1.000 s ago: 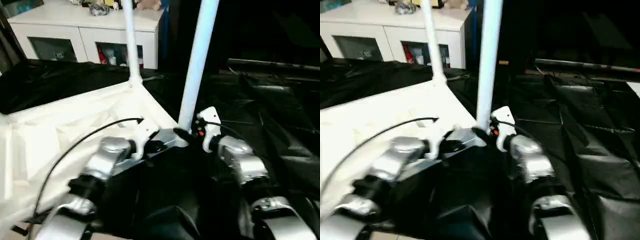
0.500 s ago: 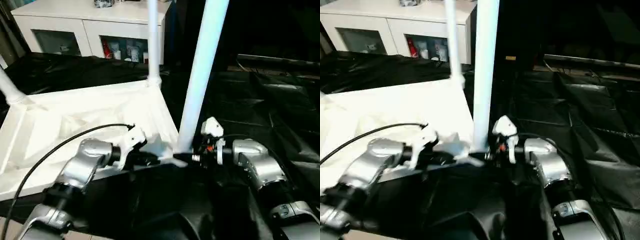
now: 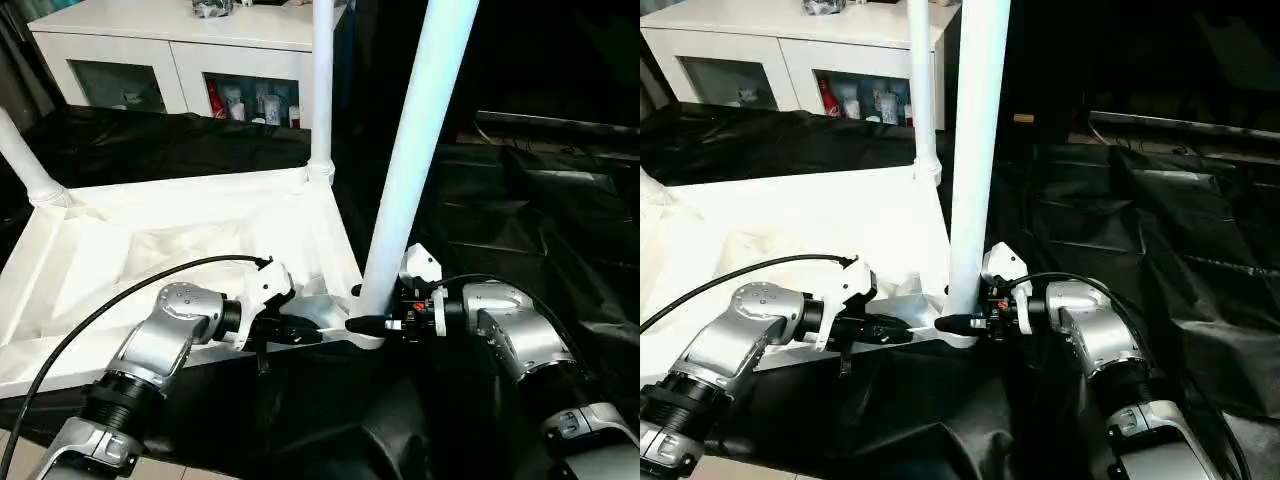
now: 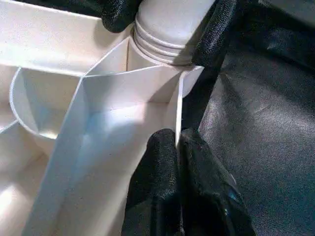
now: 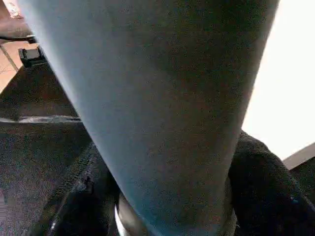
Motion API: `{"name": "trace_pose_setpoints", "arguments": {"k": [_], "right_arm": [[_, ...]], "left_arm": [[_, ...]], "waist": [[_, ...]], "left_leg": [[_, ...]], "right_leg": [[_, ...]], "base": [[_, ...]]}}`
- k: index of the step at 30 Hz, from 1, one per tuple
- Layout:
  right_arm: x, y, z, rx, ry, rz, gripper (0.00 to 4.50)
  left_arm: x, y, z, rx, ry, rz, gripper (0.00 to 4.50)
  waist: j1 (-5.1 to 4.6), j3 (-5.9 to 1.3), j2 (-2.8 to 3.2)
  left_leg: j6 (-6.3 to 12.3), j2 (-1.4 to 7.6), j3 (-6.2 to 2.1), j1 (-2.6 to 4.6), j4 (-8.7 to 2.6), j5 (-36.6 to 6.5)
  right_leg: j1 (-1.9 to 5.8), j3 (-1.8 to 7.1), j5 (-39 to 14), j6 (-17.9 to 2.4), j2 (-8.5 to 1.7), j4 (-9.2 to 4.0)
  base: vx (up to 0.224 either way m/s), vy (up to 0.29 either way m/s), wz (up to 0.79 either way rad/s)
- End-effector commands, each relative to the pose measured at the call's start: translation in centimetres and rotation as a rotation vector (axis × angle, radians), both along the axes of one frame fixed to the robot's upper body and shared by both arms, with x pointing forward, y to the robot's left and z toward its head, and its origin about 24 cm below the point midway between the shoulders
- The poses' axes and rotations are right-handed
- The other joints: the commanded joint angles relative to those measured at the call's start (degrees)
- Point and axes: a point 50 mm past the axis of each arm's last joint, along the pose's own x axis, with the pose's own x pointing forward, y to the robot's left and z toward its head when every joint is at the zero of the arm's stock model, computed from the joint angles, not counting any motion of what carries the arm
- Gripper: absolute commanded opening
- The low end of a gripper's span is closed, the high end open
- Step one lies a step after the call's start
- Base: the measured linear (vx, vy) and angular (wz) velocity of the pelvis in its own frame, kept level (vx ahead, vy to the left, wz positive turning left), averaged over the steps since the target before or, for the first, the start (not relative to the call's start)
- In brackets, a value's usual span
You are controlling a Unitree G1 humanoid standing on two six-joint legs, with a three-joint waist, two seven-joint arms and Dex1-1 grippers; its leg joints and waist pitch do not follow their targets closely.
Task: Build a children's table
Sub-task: Rotate leg to tighten
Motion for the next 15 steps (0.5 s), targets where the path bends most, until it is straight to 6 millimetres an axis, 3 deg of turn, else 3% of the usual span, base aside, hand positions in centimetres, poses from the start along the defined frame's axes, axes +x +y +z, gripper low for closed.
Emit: {"name": "trace_pose_setpoints", "arguments": {"k": [1,2,3,4,5,6,9,11,13,15], "right_arm": [[0.1,0.2,-0.8,-0.005,0.021,-0.083,2.63],[0.4,0.3,-1.2,-0.018,0.019,-0.146,2.63],[0.8,0.5,-1.8,-0.042,0.015,-0.245,2.63],[1.1,0.7,-2.4,-0.062,0.017,-0.336,2.63],[1.2,1.1,-3.1,-0.073,0.033,-0.428,2.63],[1.2,1.4,-3.3,-0.069,0.041,-0.455,2.63],[1.3,2.7,-3.7,-0.045,0.069,-0.581,2.62],[1.4,3.5,-3.9,-0.048,0.084,-0.647,2.62],[1.5,4.2,-4.0,-0.047,0.094,-0.671,2.62],[1.6,5.3,-3.3,-0.01,0.047,-0.624,2.62]], "left_arm": [[0.3,-0.4,-1.1,0.023,0.024,0.075,0.0],[0.8,-0.6,-1.2,0.026,0.013,0.118,0.0],[1.3,-0.8,-1.3,0.032,-0.005,0.174,0.0],[1.9,-1.2,-1.4,0.043,-0.024,0.23,0.0],[2.5,-1.7,-1.4,0.051,-0.042,0.289,0.0],[2.7,-2.0,-1.4,0.05,-0.043,0.31,0.0],[3.6,-3.4,-1.3,0.043,-0.063,0.417,0.0],[3.9,-4.2,-1.3,0.041,-0.072,0.453,0.0],[4.1,-5.0,-1.2,0.034,-0.082,0.456,0.0],[4.0,-5.8,-1.0,0.023,-0.087,0.41,0.0]], "waist": [[-0.04,-3.02,-0.72],[-0.21,-2.81,-0.79],[-0.21,-2.81,-0.79],[-0.59,-2.33,-0.72],[-0.87,-2.31,-0.88],[-0.82,-2.36,-0.71],[-1.34,-1.95,-0.78],[-1.52,-1.69,-0.66],[-1.62,-1.86,-0.56],[-1.51,-2.21,-0.34]], "left_leg": [[5.06,3.01,-0.83,0.64,-3.32,-8.19],[4.12,2.92,-0.9,0.66,-3.52,-9.87],[4.12,2.92,-0.9,0.66,-3.52,-9.87],[1.44,2.9,-1.08,1.04,-4.02,-14.02],[-0.24,2.77,-1.25,1.24,-4.21,-16.33],[-0.79,2.79,-1.49,1.27,-4.25,-16.95],[-0.98,2.54,-1.43,1.64,-4.4,-20.21],[-1.3,2.47,-1.8,2.19,-4.5,-23.28],[-1.35,2.44,-1.99,2.4,-4.67,-23.94],[-1.02,2.59,-2.07,2.09,-4.97,-22.5]], "right_leg": [[2.64,2.37,-5.9,-14.75,-3.31,-3.33],[2.56,2.42,-9.13,-14.13,-3.42,-3.68],[2.56,2.42,-9.13,-14.13,-3.42,-3.68],[2.23,2.58,-16.45,-12.44,-3.58,-4.51],[2.25,2.57,-21.08,-10.92,-3.71,-4.86],[2.38,2.54,-22.43,-10.29,-3.9,-4.93],[1.67,2.66,-27.14,-7.79,-3.61,-5.84],[1.37,2.38,-34.11,-5.5,-3.91,-6.82],[1.47,2.21,-35.21,-4.49,-3.94,-7.18],[1.75,2.32,-32.2,-4.59,-3.98,-7.04]], "base": [[0.0,0.0,0.0],[0.0,0.0,0.0],[0.0,0.0,0.0],[-0.051,0.0,-0.02],[-0.051,0.0,-0.02],[-0.057,0.003,-0.03],[0.0,0.0,0.0],[0.0,0.0,0.0],[0.0,0.0,0.0],[0.0,0.0,0.0]]}}
